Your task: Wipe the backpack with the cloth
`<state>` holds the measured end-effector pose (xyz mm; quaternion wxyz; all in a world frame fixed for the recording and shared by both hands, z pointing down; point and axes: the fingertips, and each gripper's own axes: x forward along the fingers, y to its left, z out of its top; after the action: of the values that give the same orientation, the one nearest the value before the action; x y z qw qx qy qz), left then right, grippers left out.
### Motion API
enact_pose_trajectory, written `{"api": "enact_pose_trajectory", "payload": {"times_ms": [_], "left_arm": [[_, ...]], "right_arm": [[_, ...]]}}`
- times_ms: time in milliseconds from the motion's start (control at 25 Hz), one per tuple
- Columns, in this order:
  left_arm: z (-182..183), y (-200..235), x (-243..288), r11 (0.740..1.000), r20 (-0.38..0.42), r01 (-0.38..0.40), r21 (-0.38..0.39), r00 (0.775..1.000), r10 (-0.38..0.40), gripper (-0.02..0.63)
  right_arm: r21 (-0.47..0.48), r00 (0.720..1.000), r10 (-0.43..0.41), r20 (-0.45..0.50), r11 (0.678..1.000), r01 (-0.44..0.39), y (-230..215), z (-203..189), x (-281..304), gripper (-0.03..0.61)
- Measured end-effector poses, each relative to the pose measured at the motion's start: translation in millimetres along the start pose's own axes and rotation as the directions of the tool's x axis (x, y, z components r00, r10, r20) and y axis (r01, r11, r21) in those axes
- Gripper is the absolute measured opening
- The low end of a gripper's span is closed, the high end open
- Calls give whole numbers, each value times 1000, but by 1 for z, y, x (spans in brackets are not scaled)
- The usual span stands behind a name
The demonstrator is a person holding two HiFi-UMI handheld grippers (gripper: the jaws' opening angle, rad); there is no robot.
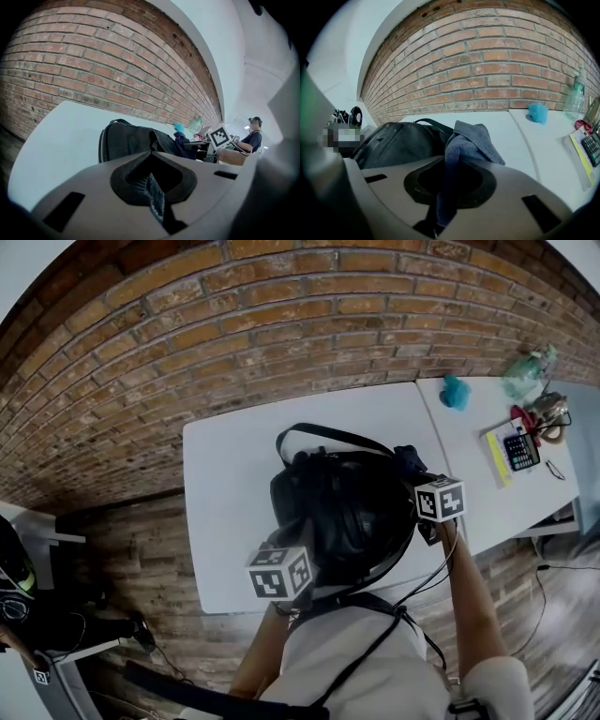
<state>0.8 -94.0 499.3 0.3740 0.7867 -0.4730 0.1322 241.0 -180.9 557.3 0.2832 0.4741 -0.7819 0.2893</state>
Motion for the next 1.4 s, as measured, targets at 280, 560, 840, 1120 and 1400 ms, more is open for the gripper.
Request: {"api": "enact_pose_trajectory", "payload": {"times_ms": [280,560,840,1120,1400], "left_arm": [[-1,1,0,1000,-2,-1,-2,1000,1,3],[-2,-1,0,1000,5,-13,21,1000,13,3],[-2,1,0,1000,5,-10,16,1000,10,3],[-3,2,1,1000,0,-12,13,1000,12,3],[-3,2,1,1000,0,-15,3,1000,15,3]], "right_arm": [[27,1000,-1,-12,1000,1,2,-26,-13,48],[34,1000,-5,-16,999,6,7,-43,-23,46],[66,1000,-13,-24,998,15,14,-63,-33,47],[139,1000,-1,-20,990,3,23,-84,-44,48],[199,1000,23,-8,980,-21,35,-98,-58,47]]}}
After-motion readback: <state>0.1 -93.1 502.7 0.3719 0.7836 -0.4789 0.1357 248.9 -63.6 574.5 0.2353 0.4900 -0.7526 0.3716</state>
